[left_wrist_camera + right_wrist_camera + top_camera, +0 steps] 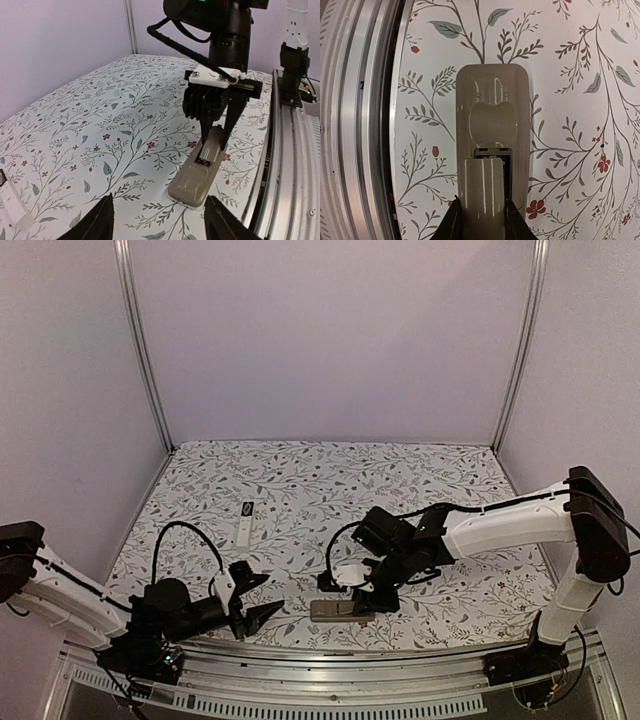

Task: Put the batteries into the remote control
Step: Place the battery cover on the remote control without the battery cover.

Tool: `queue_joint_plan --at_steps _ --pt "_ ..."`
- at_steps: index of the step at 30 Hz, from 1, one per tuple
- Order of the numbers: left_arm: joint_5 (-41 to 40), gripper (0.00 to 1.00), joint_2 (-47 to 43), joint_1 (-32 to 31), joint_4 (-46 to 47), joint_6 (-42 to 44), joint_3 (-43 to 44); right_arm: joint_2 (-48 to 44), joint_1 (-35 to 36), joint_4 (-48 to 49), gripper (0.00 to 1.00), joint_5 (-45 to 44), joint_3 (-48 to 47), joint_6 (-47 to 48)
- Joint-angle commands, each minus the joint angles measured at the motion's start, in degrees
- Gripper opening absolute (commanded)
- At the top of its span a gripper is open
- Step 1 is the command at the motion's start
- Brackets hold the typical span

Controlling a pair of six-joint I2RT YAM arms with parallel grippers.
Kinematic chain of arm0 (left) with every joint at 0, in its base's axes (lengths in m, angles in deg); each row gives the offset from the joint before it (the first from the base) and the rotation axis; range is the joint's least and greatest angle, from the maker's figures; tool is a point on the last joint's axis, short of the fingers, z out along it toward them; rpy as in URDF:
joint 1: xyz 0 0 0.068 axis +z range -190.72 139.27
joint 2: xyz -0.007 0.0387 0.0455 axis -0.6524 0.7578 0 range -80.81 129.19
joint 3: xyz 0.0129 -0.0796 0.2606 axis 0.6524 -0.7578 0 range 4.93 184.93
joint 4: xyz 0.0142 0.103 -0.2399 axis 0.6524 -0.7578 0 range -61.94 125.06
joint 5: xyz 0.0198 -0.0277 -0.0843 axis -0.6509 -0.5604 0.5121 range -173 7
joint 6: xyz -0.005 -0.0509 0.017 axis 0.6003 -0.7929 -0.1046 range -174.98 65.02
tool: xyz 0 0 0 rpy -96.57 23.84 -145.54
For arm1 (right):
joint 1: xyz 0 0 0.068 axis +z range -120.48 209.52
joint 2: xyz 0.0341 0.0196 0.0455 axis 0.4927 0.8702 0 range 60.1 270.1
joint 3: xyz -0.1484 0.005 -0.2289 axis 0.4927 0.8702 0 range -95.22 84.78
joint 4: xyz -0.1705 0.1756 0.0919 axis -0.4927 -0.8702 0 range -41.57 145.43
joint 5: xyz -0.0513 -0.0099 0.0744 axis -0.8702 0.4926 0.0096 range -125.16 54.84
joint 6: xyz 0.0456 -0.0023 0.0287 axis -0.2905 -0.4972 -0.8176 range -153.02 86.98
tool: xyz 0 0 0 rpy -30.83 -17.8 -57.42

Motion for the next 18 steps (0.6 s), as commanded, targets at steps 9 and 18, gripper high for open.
queue_joint_plan --at_steps 9,18 --pt "1.25 0.62 2.95 -1.19 2.25 2.74 -0.37 1.01 0.38 -1.1 0.07 -0.07 -2.9 0.18" --pt "0.64 0.62 2.89 -1.28 1.78 3.18 -0.39 1.06 0.38 -1.64 0.08 0.2 -2.87 0.35"
